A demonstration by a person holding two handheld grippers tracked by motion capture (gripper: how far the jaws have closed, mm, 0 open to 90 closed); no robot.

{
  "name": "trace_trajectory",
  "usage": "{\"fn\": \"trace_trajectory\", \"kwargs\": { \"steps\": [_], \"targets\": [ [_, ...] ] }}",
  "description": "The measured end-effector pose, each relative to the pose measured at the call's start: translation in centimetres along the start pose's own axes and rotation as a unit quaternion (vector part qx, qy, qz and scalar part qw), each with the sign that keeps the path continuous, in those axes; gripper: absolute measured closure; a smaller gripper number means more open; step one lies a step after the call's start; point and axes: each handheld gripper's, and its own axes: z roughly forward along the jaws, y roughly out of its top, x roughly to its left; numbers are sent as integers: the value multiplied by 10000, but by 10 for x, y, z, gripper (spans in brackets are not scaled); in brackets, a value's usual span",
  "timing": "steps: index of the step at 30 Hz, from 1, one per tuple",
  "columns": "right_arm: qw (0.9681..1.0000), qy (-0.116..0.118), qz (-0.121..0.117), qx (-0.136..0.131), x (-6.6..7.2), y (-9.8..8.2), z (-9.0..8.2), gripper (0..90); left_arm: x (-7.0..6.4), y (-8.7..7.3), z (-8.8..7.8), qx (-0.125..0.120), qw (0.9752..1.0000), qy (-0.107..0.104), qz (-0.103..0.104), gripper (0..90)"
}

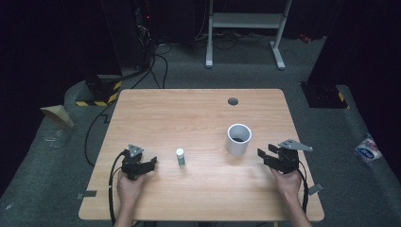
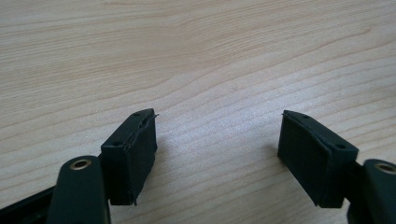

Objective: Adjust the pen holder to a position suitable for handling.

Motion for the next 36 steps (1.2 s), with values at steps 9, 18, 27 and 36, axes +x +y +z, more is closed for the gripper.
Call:
{"fn": "trace_trajectory", "kwargs": {
  "steps": [9,18,27,36],
  "targets": [
    [10000,4,-42,-72,2,22,4,441,0,0,0,-2,10000,3,-12,282],
    [9999,24,-123,-92,6,38,12,461,0,0,0,-5,10000,17,-16,283],
    [9999,105,-49,-54,5,50,20,495,0,0,0,-15,10000,23,-28,284],
    [9997,245,16,-23,7,58,33,527,0,0,0,-16,10000,23,-31,284]
  ]
}}
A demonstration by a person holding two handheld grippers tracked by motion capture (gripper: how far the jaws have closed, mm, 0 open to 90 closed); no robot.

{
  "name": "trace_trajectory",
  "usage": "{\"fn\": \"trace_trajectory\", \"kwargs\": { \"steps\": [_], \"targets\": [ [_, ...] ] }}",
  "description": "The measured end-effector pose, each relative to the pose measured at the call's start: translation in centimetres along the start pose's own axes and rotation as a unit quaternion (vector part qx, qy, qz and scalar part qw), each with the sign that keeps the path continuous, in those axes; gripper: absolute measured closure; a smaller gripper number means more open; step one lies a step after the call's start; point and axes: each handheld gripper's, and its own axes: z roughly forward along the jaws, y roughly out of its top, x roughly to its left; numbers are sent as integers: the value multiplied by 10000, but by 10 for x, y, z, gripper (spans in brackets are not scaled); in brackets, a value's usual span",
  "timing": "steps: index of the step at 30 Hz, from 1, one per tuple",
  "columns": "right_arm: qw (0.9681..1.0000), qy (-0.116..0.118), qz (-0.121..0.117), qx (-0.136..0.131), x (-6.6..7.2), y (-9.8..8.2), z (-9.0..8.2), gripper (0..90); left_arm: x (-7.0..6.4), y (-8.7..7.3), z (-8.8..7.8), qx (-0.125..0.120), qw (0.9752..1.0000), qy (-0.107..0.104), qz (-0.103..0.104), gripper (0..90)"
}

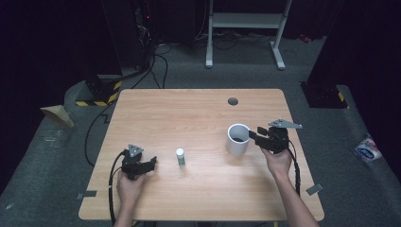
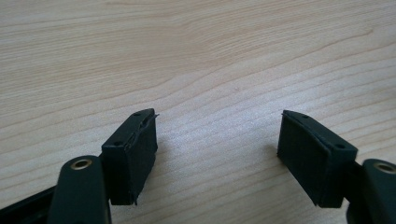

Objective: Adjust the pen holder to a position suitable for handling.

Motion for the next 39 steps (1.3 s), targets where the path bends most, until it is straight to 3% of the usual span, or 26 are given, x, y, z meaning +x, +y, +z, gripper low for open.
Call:
{"fn": "trace_trajectory", "kwargs": {
  "steps": [13,28,39],
  "targets": [
    [9996,29,90,281,4,5,21,625,0,0,0,2,10000,0,3,284],
    [9993,-23,-32,381,9,4,23,670,0,0,0,2,10000,0,2,284],
    [9991,110,-236,321,23,-2,18,677,0,0,0,0,10000,0,1,284]
  ]
}}
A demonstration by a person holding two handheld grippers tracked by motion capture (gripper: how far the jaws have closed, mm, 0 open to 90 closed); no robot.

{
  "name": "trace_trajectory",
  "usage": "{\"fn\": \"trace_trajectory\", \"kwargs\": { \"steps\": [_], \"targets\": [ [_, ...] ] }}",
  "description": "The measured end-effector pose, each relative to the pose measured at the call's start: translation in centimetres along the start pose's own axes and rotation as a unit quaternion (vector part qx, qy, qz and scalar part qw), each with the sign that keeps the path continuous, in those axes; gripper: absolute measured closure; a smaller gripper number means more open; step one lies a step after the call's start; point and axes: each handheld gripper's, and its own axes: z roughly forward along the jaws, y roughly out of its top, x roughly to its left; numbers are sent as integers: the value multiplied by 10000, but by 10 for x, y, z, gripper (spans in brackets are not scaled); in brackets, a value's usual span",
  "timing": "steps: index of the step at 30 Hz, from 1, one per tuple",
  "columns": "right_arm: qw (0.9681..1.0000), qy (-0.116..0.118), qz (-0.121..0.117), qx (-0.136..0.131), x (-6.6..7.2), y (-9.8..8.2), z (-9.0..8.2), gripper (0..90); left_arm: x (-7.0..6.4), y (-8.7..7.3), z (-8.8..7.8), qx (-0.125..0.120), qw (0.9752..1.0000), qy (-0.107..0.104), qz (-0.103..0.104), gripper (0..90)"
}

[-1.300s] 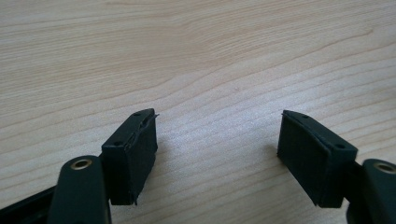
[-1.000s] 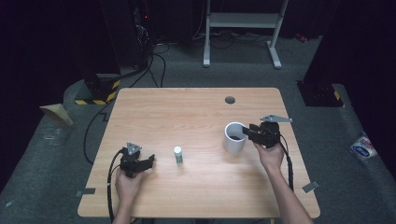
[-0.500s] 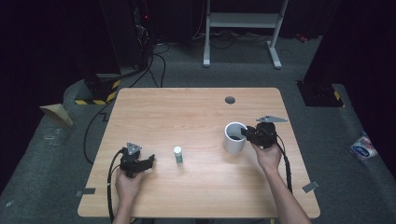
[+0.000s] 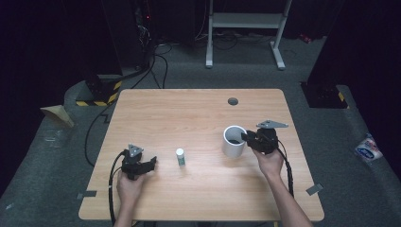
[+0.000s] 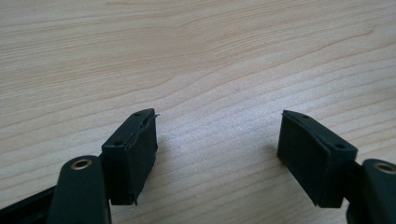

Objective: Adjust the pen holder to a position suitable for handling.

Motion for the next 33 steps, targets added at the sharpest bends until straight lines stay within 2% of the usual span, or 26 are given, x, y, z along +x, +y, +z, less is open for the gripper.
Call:
{"fn": "trace_trajectory", "kwargs": {
  "steps": [22,33],
  "targets": [
    [9991,260,-327,-14,38,-10,-9,677,0,0,0,-2,10000,1,-1,284],
    [9982,428,-418,-37,52,-13,-11,676,0,0,0,-1,10000,1,-3,284]
  ]
}}
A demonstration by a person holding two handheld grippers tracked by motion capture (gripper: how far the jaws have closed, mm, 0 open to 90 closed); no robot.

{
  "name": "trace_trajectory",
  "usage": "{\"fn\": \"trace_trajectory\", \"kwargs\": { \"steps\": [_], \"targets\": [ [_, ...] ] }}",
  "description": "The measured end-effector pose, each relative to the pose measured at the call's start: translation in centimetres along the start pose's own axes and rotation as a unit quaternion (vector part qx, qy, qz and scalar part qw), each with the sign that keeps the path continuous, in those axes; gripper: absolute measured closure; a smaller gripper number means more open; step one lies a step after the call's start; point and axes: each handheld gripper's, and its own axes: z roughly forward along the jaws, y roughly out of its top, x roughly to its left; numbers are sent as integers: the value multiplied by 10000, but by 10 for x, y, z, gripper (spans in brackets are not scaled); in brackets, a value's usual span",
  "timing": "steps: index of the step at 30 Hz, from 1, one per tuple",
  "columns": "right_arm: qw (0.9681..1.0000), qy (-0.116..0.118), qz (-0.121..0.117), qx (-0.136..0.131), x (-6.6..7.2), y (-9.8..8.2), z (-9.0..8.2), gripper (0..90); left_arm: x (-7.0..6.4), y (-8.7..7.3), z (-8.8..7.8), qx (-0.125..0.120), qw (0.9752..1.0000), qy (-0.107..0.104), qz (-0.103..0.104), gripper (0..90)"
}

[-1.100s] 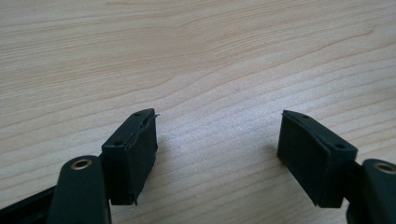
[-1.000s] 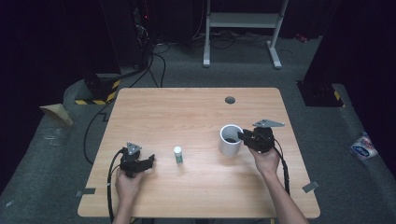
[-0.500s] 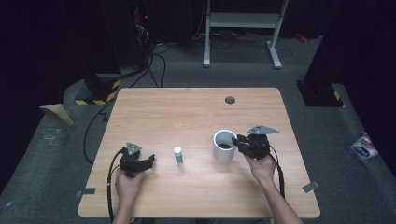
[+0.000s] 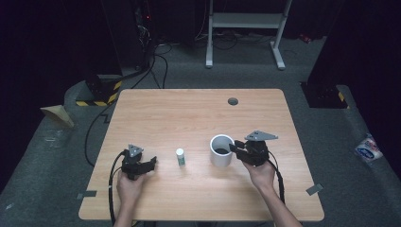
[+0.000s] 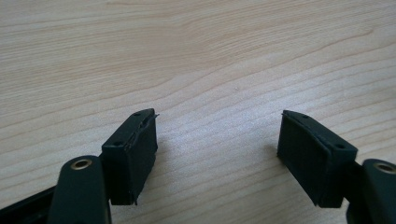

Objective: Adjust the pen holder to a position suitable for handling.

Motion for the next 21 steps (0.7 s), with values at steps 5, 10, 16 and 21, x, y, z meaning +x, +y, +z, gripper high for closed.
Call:
{"fn": "trace_trajectory", "kwargs": {
  "steps": [5,10,16,21],
  "targets": [
    [10000,66,-29,-10,6,-1,-1,676,0,0,0,0,10000,1,2,284],
    [9999,120,-79,-19,10,-3,-2,676,0,0,0,-1,10000,1,3,284],
    [9998,156,-117,-5,14,-3,-3,675,0,0,0,12,10000,2,17,284],
    [9997,239,-42,-47,14,-5,-5,633,0,0,0,3,10000,4,4,284]
  ]
}}
